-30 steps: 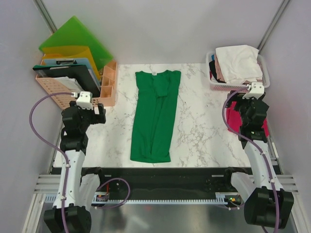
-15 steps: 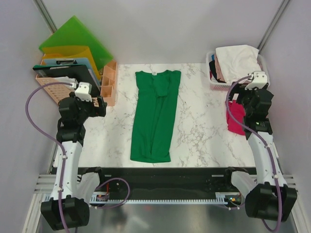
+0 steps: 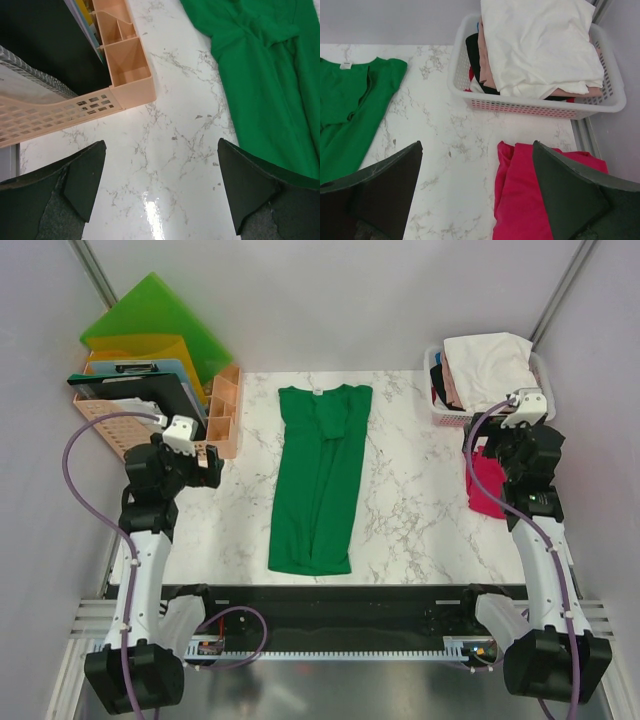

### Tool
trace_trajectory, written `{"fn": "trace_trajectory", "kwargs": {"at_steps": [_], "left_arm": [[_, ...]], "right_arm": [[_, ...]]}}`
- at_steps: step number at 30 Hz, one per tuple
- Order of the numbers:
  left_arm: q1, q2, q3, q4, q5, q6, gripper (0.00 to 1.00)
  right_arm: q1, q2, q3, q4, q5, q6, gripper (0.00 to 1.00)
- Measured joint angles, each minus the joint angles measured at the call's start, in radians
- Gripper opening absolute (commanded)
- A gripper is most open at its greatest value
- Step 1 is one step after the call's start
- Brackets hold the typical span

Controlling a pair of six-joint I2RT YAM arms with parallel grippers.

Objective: Fold and stack the t-shirts
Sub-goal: Rotate the tshirt 90 degrees

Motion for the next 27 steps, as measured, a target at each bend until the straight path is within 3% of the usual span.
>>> {"fn": "trace_trajectory", "kwargs": {"at_steps": [8,27], "left_arm": [[0.011,-0.065,-0.194,0.072,-0.018,0.042,1.00],[0.011,-0.063,-0.280,0.140,0.050,0.042,1.00]], "right_arm": [[0.000,-0.072,-0.058,-0.020,0.028,-0.099,0.98],[0.000,-0.029,-0.108,-0.036,0.046,-0.127,0.98]]}}
